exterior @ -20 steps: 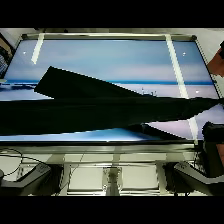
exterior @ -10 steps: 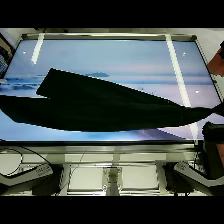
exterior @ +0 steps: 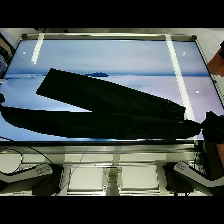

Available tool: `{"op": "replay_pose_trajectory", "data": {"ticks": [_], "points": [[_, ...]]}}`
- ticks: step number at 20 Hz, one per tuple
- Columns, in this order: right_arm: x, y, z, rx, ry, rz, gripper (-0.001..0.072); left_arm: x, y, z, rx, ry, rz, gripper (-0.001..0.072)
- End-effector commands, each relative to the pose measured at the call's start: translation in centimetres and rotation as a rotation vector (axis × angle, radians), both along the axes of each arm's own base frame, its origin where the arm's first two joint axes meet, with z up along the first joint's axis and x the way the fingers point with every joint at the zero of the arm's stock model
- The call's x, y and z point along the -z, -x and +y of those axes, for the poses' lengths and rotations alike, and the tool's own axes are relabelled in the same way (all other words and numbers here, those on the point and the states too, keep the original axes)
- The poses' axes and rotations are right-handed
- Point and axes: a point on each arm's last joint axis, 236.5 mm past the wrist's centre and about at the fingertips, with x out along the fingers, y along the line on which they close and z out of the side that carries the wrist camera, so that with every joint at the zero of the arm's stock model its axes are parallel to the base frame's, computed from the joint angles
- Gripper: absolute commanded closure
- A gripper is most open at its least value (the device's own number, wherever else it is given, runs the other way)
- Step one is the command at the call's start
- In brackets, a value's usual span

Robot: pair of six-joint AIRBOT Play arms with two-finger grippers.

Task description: Fold the clothes and pants, and hang the long-sleeved shirts on hangers.

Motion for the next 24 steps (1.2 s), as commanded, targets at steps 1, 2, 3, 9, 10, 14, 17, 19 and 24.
{"op": "replay_pose_trajectory", "data": {"ticks": [1, 2, 3, 9, 10, 14, 17, 19, 24], "points": [[-1.6, -1.5, -1.1, 0.058, -0.026, -0.119, 0.0679, -1.5, -2.4, 1.1, 0.026, -0.053, -0.129, 0.0685], [-2.8, -2.1, -2.0, 0.090, -0.022, -0.169, 0.0679, -2.1, -3.2, 1.3, 0.032, -0.073, -0.155, 0.0685], [-4.0, -2.4, -3.2, 0.126, -0.002, -0.211, 0.0679, -3.0, -4.1, 1.5, 0.039, -0.101, -0.189, 0.0685], [-6.4, -3.5, -8.2, 0.319, 0.042, -0.338, 0.0680, -7.3, -11.1, 0.3, 0.133, -0.226, -0.378, 0.0684], [-6.1, -4.1, -7.6, 0.312, 0.004, -0.340, 0.0679, -7.3, -12.5, -0.8, 0.163, -0.220, -0.386, 0.0685], [-4.5, -5.9, -6.2, 0.285, -0.068, -0.309, 0.0679, -6.9, -17.7, -3.6, 0.140, -0.158, -0.437, 0.0684], [-2.9, -6.2, -5.8, 0.285, -0.098, -0.254, 0.0679, -5.4, -19.9, -4.6, 0.110, -0.112, -0.431, 0.0684], [-1.9, -6.0, -5.9, 0.291, -0.088, -0.213, 0.0678, -4.6, -20.6, -4.6, 0.103, -0.107, -0.433, 0.0684], [-1.1, -8.6, -6.8, 0.348, -0.029, -0.229, 0.0679, -2.8, -22.4, -3.8, 0.038, -0.085, -0.458, 0.0685]]}}
